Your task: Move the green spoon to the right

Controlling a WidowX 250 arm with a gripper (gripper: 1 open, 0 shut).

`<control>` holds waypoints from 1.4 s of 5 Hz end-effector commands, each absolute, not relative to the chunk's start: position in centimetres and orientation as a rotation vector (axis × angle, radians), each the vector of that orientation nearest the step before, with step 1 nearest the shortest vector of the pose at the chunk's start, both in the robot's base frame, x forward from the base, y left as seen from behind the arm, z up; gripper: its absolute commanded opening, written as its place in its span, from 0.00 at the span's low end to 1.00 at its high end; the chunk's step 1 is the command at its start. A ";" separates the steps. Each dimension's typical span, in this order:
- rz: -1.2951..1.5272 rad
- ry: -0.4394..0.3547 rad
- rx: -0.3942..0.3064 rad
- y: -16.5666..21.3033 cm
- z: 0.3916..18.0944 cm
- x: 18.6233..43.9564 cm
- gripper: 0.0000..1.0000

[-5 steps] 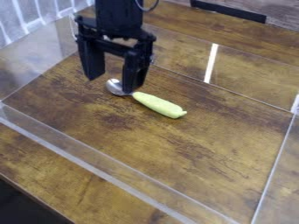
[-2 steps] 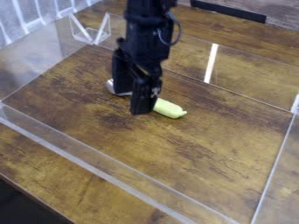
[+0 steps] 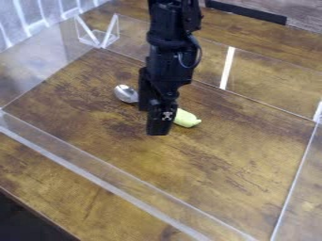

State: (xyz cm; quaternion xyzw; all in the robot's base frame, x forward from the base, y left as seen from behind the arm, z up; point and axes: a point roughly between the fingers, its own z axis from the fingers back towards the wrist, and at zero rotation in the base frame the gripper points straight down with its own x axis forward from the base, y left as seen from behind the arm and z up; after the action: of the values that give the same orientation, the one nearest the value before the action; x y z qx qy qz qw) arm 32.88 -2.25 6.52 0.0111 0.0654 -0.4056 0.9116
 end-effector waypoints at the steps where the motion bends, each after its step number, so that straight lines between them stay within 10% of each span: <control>1: -0.896 0.069 0.045 -1.0 7.9 34.3 0.00; 3: -0.935 0.046 0.037 0.0 5.1 36.9 0.00; 7: -0.901 0.003 0.026 0.6 8.0 37.8 0.00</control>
State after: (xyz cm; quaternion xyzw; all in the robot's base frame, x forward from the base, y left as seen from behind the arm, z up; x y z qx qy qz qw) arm 36.84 0.05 4.82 -0.0078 0.0447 -0.4399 0.8969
